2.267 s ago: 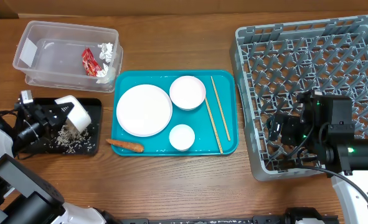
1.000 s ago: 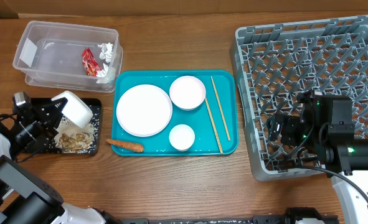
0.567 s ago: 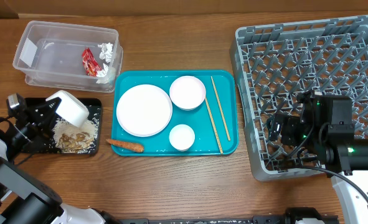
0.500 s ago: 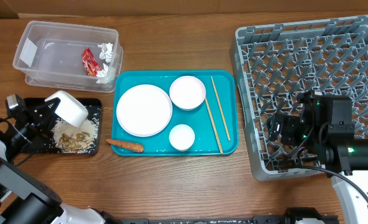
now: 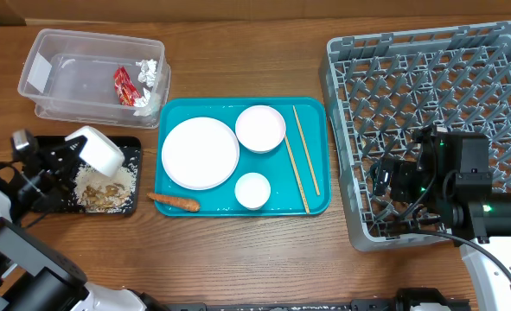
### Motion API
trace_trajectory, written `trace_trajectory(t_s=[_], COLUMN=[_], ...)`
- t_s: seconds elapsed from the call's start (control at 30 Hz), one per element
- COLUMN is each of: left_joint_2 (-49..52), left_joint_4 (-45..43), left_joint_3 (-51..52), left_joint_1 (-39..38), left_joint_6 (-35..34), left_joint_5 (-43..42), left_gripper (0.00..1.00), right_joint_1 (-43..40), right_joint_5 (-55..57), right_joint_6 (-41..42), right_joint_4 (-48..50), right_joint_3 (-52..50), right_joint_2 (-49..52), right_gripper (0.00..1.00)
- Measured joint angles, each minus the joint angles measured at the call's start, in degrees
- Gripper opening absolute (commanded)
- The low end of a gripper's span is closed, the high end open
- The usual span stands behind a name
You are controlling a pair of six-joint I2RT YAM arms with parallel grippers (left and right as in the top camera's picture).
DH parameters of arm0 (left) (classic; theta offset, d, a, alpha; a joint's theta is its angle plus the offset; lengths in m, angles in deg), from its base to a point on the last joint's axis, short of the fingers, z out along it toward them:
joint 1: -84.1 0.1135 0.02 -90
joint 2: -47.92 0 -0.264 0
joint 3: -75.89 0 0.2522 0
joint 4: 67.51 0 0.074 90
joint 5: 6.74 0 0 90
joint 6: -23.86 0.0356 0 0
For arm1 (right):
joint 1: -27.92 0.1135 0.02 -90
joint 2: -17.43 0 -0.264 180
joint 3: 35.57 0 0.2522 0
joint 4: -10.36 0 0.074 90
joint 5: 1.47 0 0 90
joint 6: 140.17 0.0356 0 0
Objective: Sort waste into correct bins and load items into the dishwasher
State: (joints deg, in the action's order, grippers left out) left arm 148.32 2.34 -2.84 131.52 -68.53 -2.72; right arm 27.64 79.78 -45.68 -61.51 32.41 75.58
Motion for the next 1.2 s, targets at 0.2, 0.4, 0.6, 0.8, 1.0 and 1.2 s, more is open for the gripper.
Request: trace_trajectory(t_s=[0.2, 0.4, 0.6, 0.8, 1.0, 1.2], left_joint_2=[-0.7, -2.2, -2.7, -2.6, 0.1, 4.4], left_joint_4=[-2.3, -2.9, -6.5, -8.3, -9.3, -9.4], left_joint_3=[-0.1, -5.6, -9.3, -9.4, -9.4, -9.4], left_joint_1=[-9.9, -24.1, -39.3, -54.9, -64.0, -65.7], left_joint_6=[2.8, 3.0, 0.6, -3.8, -7.0, -9.8], left_joint_5=[4.6, 18.0, 37.1, 60.5, 74.8, 81.1], left_gripper=[0.04, 0.04, 0.04, 0.04, 0.04, 0.13], right_joint_1=[0.0, 0.0, 0.0, 0.0, 0.0, 0.0], right_joint_5=[0.0, 0.0, 0.0, 0.0, 0.0, 0.0], right_joint_6=[0.0, 0.0, 0.0, 0.0, 0.0, 0.0], right_joint_4=[0.0, 0.0, 0.0, -0.1, -0.2, -0.4], right_joint_3=[0.0, 0.0, 0.0, 0.0, 0.0, 0.0], right_joint_2=[0.0, 0.0, 0.0, 0.0, 0.0, 0.0], right_gripper=[1.0, 1.0, 1.0, 1.0, 1.0, 1.0])
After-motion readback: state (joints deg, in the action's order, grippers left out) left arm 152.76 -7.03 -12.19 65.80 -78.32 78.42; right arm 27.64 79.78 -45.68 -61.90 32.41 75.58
